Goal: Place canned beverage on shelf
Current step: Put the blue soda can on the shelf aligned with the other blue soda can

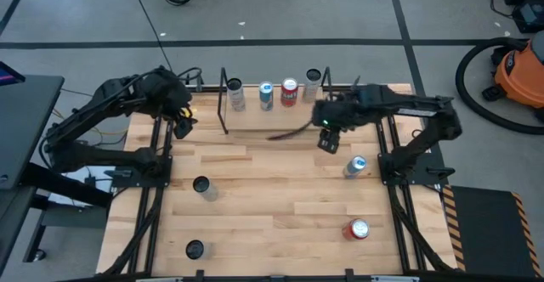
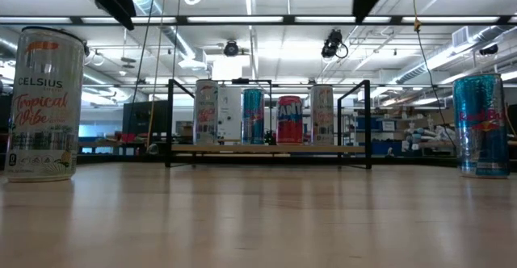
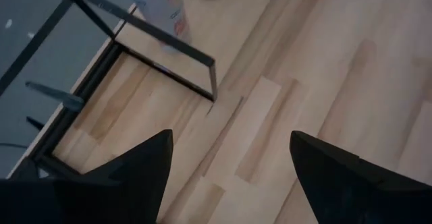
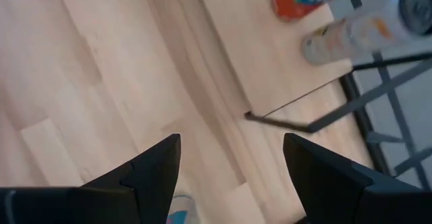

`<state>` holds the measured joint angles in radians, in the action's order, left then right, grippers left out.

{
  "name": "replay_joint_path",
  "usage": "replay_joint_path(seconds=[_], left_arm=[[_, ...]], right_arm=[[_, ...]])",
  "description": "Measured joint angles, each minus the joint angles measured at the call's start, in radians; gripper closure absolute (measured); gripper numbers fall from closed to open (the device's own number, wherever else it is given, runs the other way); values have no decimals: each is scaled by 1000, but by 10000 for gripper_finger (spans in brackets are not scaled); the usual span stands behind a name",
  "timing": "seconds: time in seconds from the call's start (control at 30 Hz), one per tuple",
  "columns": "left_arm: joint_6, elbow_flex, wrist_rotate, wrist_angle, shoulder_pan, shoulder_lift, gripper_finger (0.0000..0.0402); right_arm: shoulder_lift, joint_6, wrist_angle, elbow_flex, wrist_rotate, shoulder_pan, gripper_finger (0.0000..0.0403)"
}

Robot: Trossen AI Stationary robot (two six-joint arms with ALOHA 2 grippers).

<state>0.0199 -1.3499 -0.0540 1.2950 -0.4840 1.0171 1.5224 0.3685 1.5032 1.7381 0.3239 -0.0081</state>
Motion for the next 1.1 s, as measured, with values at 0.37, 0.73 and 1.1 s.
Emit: replay_joint_path(seconds=[0.37, 0.73, 1.1], left_arm=[[3, 0, 0, -14, 76, 3, 102], [30, 0, -1, -14, 85, 3, 102], [49, 0, -1, -20, 84, 3, 102]], right_arm=[[-314, 410, -146, -471, 43, 127, 133], [-423, 663, -148, -646, 78, 257, 133], [-427, 962, -147, -791, 98, 415, 133]])
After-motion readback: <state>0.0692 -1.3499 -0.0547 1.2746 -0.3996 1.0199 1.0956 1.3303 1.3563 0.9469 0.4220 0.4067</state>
